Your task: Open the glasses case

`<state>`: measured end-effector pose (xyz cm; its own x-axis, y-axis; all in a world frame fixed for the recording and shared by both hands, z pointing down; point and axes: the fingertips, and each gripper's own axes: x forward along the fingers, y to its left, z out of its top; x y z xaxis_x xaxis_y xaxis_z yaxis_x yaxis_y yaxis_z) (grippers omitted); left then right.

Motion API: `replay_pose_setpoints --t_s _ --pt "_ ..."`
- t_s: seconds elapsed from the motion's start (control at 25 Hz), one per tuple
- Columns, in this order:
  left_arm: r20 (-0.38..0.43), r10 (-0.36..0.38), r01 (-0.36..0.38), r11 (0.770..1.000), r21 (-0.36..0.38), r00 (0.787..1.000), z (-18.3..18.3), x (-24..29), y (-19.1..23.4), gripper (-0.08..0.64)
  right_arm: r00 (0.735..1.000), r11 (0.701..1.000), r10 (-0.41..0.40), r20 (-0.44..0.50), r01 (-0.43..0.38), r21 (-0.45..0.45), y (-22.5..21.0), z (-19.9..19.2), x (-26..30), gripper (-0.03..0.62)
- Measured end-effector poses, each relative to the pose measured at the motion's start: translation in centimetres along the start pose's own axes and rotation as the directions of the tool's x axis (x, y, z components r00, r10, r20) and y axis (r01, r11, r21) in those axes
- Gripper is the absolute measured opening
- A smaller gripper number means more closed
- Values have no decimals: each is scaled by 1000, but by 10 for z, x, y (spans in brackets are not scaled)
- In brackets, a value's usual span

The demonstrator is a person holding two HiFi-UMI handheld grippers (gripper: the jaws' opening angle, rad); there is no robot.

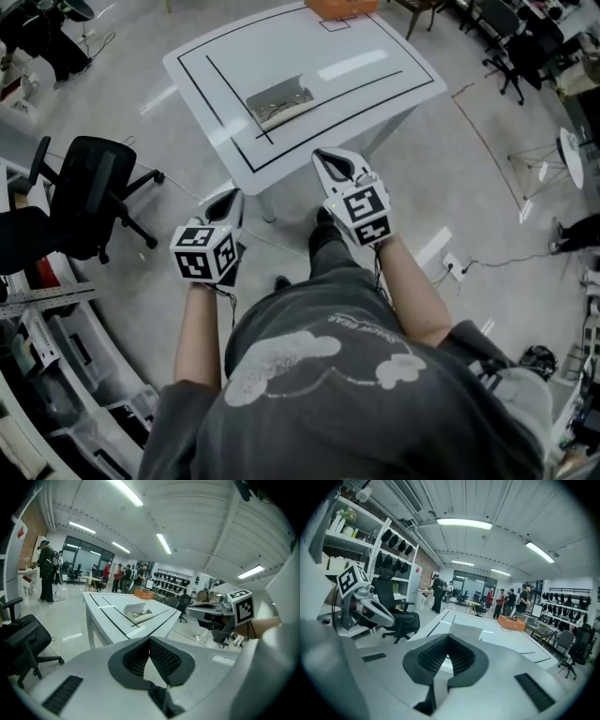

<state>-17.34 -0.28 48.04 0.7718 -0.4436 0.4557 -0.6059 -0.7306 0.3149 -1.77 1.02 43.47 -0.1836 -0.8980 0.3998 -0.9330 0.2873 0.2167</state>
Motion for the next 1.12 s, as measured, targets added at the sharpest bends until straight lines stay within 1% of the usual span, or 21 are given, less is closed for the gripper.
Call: replay_pose_setpoints --t_s 0.24,0.56,0.72,0.88,1.12 --pt "5 -34 34 999 -10 999 -10 -19 -13 3 999 1000 -18 -44 18 6 25 -14 -36 0" --pt "16 -71 71 997 -7 997 -16 -24 -35 3 998 1000 -6 -70 5 -16 45 -24 -53 0" --pt "2 -84 84 996 3 996 -22 -22 -47 3 997 1000 5 -81 -7 -19 49 -34 -61 0" --pt "-15 -91 91 996 17 996 -29 -18 -61 3 997 1000 -4 -83 4 0 47 -45 -77 0" --pt "-15 -91 92 996 14 996 -38 -22 -100 3 997 1000 -20 -81 21 15 35 -60 -120 0"
